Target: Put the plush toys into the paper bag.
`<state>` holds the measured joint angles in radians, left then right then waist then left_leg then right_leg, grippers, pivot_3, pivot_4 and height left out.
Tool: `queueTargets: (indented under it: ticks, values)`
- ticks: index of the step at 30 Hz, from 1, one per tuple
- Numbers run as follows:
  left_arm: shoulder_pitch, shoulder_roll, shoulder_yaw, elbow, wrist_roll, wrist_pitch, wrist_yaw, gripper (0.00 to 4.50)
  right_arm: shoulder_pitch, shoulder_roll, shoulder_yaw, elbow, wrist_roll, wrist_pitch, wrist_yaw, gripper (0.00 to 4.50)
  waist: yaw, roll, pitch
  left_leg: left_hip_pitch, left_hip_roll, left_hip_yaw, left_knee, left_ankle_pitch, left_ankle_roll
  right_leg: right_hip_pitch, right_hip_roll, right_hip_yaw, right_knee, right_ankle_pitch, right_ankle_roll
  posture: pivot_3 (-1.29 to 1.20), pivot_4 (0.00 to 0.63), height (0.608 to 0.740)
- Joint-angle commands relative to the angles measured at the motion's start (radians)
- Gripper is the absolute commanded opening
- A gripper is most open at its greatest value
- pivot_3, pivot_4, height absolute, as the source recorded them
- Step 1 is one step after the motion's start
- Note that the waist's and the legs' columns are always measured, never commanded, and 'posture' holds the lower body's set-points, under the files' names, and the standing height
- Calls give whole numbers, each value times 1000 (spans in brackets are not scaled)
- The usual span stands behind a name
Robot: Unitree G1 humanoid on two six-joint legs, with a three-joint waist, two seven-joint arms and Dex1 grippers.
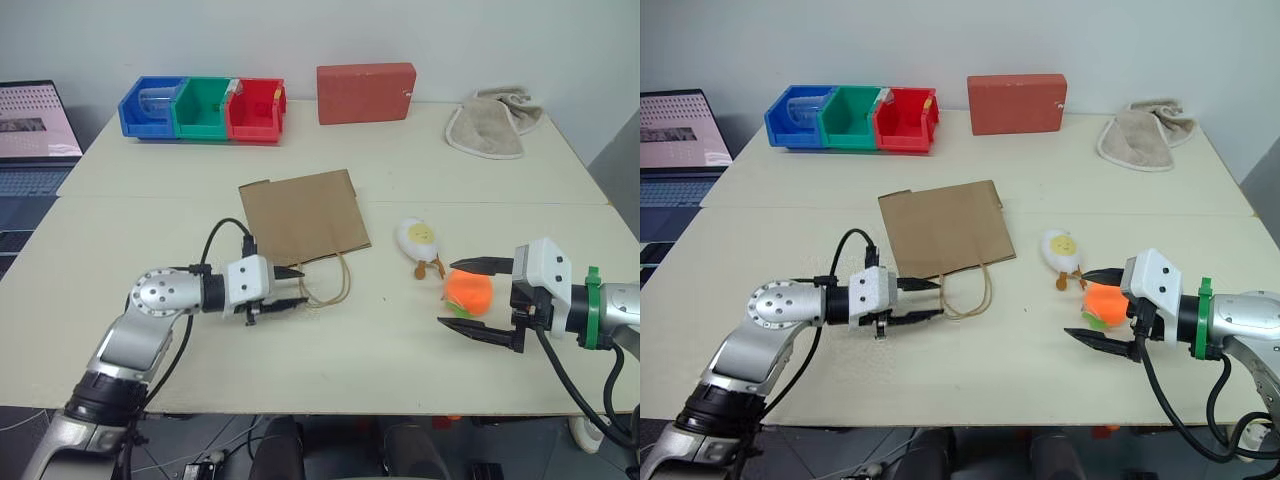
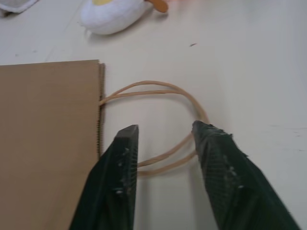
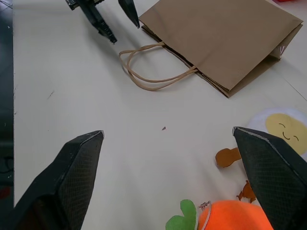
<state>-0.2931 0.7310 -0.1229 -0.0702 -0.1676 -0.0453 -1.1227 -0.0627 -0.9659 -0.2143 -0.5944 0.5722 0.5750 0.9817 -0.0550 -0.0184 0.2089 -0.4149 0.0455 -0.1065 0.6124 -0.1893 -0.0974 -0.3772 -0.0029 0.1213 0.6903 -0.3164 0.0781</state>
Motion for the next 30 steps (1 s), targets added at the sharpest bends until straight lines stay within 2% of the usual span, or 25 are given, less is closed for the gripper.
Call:
queueTargets:
  ticks: [1, 2, 7, 15, 18, 27, 28, 30]
  values:
    - [20, -11, -32, -1, 40, -85, 2, 3389, -27, 2, -1, -19, 11, -17, 1, 4500, 0, 0, 0, 0, 0, 0, 0, 0, 0, 0, 0, 0, 0, 0, 0, 0, 150, 740]
    - [23, -22, -42, 13, 61, -116, 17, 3665, -28, 2, -1, -17, 11, -17, 3, 4500, 0, 0, 0, 0, 0, 0, 0, 0, 0, 1, 0, 0, -1, 0, 0, 0, 150, 740]
    - [5, -83, -70, 90, 150, -194, 106, 3665, -35, 1, 2, -16, 10, -15, 4, 4500, 2, 0, 0, 0, 0, 0, 0, 0, 0, 1, 0, 0, -2, 0, 0, 0, 150, 740]
    - [-42, -134, -89, 156, 167, -212, 132, 3665, -37, -1, 1, -21, 16, -8, 4, 4500, 2, 0, 0, 0, 0, -1, 0, 0, 0, 2, 0, 0, -2, 0, 0, 0, 150, 740]
    - [-49, -137, -87, 155, 148, -199, 122, 3104, -36, -2, -2, -22, 20, -5, 5, 4500, 2, 0, 0, 0, 0, -1, 0, 0, 0, 2, 0, 0, -2, 0, 0, 0, 150, 740]
    - [-49, -134, -96, 154, 141, -177, 88, 269, -37, -1, -1, -28, 24, 3, 1, 4500, 2, 0, 0, 0, 0, -1, 0, 0, 0, 2, 0, -1, -2, 0, 0, 0, 150, 740]
    - [-49, -134, -97, 155, 141, -177, 86, 44, -39, 0, -1, -28, 25, 4, 0, 4500, 2, 0, 0, 0, 0, -1, 0, 0, 0, 2, 0, -1, -2, 0, 0, 0, 150, 740]
    - [-49, -135, -97, 156, 140, -174, 82, 44, -40, 0, -1, -28, 26, 5, 0, 4500, 2, 0, 0, 0, 0, -1, 0, 0, 0, 2, 0, -1, -2, 0, 0, 0, 150, 740]
